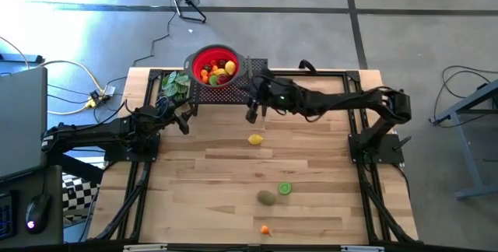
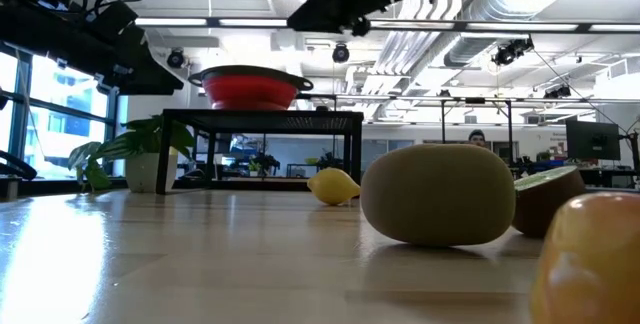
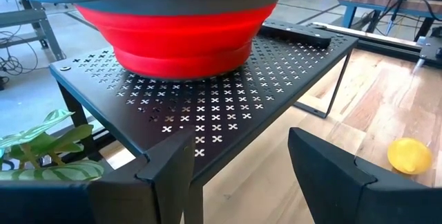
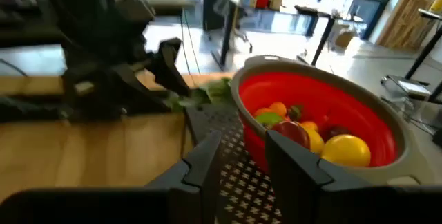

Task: Pick & Place Fruit
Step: Put the yellow lemon into the red strainer bowl on the shelf

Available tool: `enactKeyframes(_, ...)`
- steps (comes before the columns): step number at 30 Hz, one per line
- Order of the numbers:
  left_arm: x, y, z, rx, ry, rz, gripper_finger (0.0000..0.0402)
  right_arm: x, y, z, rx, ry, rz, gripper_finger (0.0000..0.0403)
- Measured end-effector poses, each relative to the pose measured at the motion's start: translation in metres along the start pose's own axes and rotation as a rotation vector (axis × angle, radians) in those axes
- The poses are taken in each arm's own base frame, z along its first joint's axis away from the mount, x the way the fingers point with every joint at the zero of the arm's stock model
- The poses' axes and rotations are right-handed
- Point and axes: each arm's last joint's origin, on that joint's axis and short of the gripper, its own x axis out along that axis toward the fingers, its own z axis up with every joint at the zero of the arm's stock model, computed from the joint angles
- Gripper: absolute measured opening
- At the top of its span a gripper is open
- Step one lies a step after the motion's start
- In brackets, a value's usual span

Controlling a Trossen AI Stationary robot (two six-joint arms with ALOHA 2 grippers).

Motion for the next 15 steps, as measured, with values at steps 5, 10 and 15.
enactKeyframes(5,0.000,0.000,0.000,0.000,0.000,0.000,0.0228,-0.022,-0.001,-0.021,0.035,-0.032,-0.007,0.0105)
enactKeyframes(10,0.000,0.000,0.000,0.000,0.000,0.000,0.0228,-0.032,0.003,-0.033,0.047,0.017,0.013,0.0105)
enactKeyframes(15,0.000,0.000,0.000,0.000,0.000,0.000,0.0228,-0.035,0.018,-0.037,0.038,0.069,0.065,0.0105)
